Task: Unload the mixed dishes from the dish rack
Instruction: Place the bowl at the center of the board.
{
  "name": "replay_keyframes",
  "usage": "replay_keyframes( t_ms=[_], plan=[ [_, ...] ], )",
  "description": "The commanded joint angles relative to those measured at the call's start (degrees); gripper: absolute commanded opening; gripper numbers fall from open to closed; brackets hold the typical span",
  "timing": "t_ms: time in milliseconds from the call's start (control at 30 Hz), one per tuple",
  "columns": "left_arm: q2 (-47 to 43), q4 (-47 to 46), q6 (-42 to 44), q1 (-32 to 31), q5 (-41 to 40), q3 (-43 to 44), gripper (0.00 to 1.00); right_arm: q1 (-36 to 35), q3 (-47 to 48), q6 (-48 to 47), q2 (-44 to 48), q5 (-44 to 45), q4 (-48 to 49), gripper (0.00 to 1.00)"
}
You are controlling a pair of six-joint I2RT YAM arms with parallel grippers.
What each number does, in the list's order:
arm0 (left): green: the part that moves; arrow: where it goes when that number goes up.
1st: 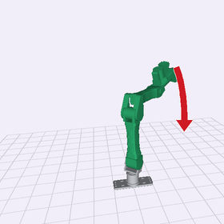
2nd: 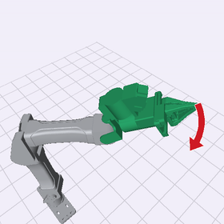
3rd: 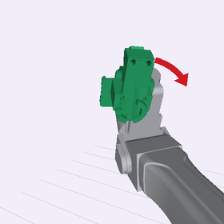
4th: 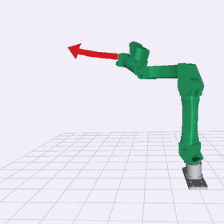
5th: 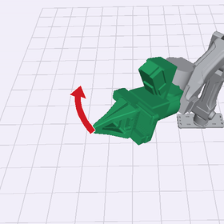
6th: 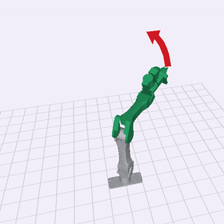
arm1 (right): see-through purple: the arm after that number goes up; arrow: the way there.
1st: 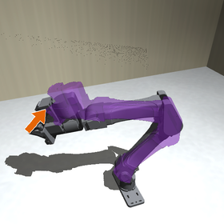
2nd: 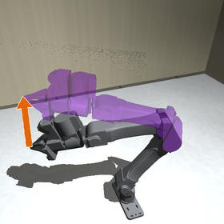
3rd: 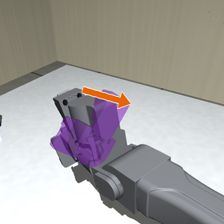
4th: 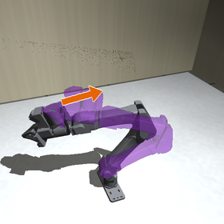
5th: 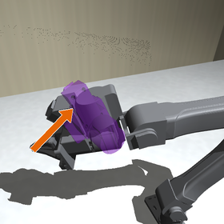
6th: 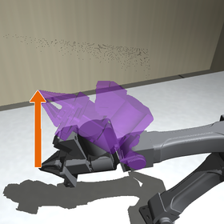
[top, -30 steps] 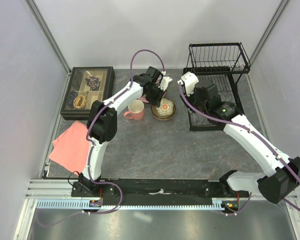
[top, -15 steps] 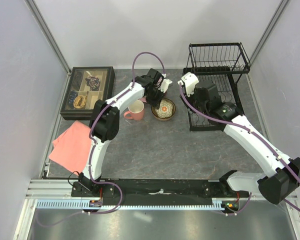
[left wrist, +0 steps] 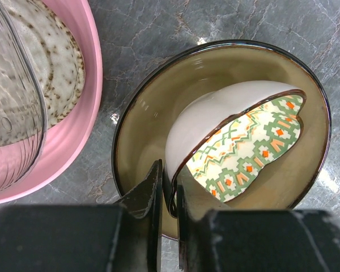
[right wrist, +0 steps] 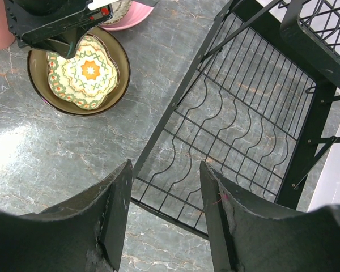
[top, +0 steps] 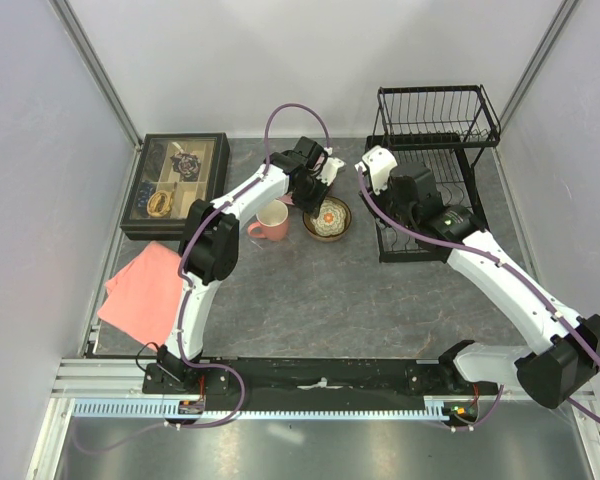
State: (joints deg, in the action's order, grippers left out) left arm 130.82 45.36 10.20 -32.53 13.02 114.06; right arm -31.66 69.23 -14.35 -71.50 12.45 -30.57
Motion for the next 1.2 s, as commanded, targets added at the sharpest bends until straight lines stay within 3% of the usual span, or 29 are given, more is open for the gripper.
replay_keyframes(
  t_ms=[0,333,633,1167],
  plan=[
    [-0.2,-0.2,0.7,-0.6,0.4,2.7,0.17,0.4,-0.3,-0.3,1.7,0.3,1.5,0.59],
    [-0.3,-0.2,0.5,-1.1,-0.2,2.2,0.20,0.5,-1.2,-0.3,2.4,0.4,1.9,0.59],
    [-0.6,-0.3,1.0,-2.0,-1.2,2.0,0.32,0.6,-1.6,-0.2,2.7,0.1,2.2,0.60],
    [-3.6,-0.4,1.8,-2.2,-3.9,0.6,0.42,0.9,-1.6,-0.2,2.2,-0.5,2.4,0.60]
  ],
)
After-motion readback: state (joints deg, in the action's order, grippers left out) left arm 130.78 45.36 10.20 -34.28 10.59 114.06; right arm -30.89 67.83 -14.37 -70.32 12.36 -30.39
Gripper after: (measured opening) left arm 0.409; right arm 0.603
